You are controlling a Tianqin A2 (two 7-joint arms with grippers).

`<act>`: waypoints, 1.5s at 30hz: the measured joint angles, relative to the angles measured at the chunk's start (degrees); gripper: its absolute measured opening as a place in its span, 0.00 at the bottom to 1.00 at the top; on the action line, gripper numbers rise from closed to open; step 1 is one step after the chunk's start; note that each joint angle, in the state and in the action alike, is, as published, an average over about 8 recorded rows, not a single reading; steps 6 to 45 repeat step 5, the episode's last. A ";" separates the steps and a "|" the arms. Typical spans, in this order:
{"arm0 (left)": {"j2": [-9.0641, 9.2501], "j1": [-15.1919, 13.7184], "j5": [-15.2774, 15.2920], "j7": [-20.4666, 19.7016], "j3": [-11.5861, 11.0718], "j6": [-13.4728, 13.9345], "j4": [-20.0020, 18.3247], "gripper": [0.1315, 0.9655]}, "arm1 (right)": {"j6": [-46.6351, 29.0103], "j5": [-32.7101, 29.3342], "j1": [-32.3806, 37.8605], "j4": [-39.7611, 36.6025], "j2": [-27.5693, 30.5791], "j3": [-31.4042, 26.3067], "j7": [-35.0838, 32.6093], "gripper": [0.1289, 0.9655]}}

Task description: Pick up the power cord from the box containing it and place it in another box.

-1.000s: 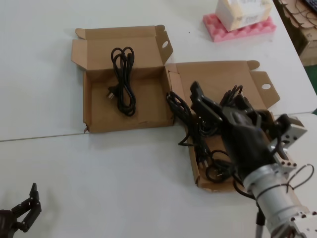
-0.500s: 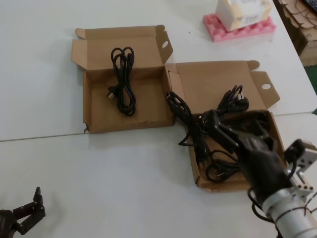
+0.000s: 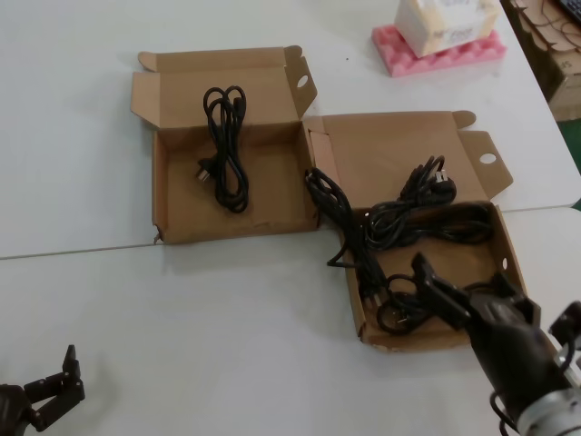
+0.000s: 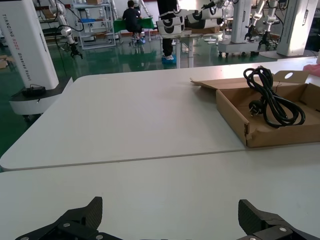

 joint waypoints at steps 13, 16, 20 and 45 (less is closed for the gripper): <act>0.00 0.00 0.00 0.00 0.00 0.00 0.00 1.00 | -1.11 -0.38 -1.52 -0.22 0.06 1.45 0.00 1.00; 0.00 0.00 0.00 0.00 0.00 0.00 0.00 1.00 | -1.11 -0.38 -1.52 -0.22 0.06 1.45 0.00 1.00; 0.00 0.00 0.00 0.00 0.00 0.00 0.00 1.00 | -1.11 -0.38 -1.52 -0.22 0.06 1.45 0.00 1.00; 0.00 0.00 0.00 0.00 0.00 0.00 0.00 1.00 | -1.11 -0.38 -1.52 -0.22 0.06 1.45 0.00 1.00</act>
